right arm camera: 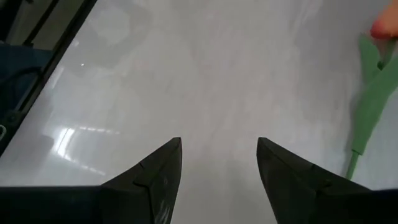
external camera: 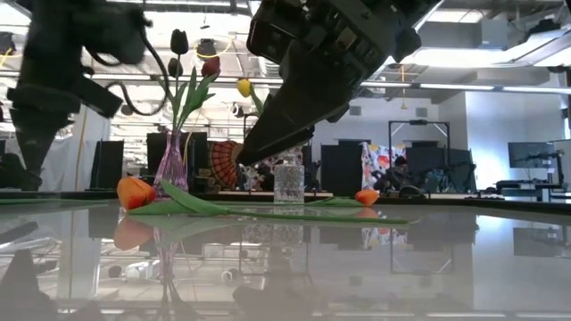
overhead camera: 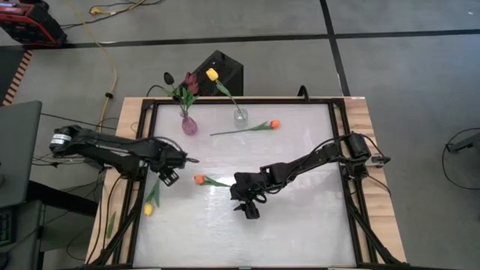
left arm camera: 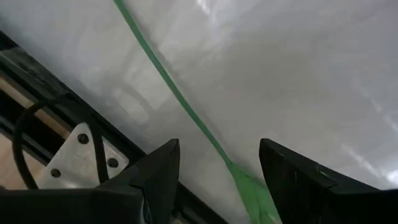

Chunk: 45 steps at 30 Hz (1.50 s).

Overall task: Sort flowers into vase by color
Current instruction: Put the yellow flower into the transparent vase

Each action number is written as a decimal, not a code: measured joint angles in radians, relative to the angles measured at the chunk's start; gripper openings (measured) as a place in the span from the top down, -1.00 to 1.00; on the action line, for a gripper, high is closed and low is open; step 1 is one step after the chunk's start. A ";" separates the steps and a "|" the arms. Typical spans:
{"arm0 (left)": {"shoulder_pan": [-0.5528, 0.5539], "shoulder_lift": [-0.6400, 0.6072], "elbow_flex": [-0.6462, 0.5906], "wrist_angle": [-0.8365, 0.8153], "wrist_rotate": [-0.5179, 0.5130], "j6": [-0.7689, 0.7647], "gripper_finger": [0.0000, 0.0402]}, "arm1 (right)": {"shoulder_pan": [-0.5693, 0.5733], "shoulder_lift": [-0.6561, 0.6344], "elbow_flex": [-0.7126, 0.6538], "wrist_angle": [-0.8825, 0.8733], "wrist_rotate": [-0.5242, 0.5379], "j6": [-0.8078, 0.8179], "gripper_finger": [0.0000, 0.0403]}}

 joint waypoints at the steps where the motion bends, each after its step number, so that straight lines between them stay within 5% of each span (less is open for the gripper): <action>1: 0.028 0.019 0.000 0.000 0.011 0.027 -0.05 | 0.000 0.000 0.000 0.001 -0.001 0.000 -0.16; 21: 0.318 0.280 -0.082 0.164 0.097 0.346 -0.03 | 0.027 0.000 -0.001 -0.082 -0.001 -0.008 -0.16; 25: 0.322 0.266 -0.084 0.168 0.117 0.365 0.22 | 0.017 0.000 -0.001 -0.095 0.000 -0.004 -0.16; 31: 0.322 0.257 -0.087 0.185 0.129 0.359 0.90 | 0.014 0.000 -0.001 -0.096 0.001 -0.004 -0.16; 45: 0.243 0.210 -0.028 0.330 0.153 0.330 1.00 | 0.023 0.000 -0.001 -0.143 0.000 0.003 -0.16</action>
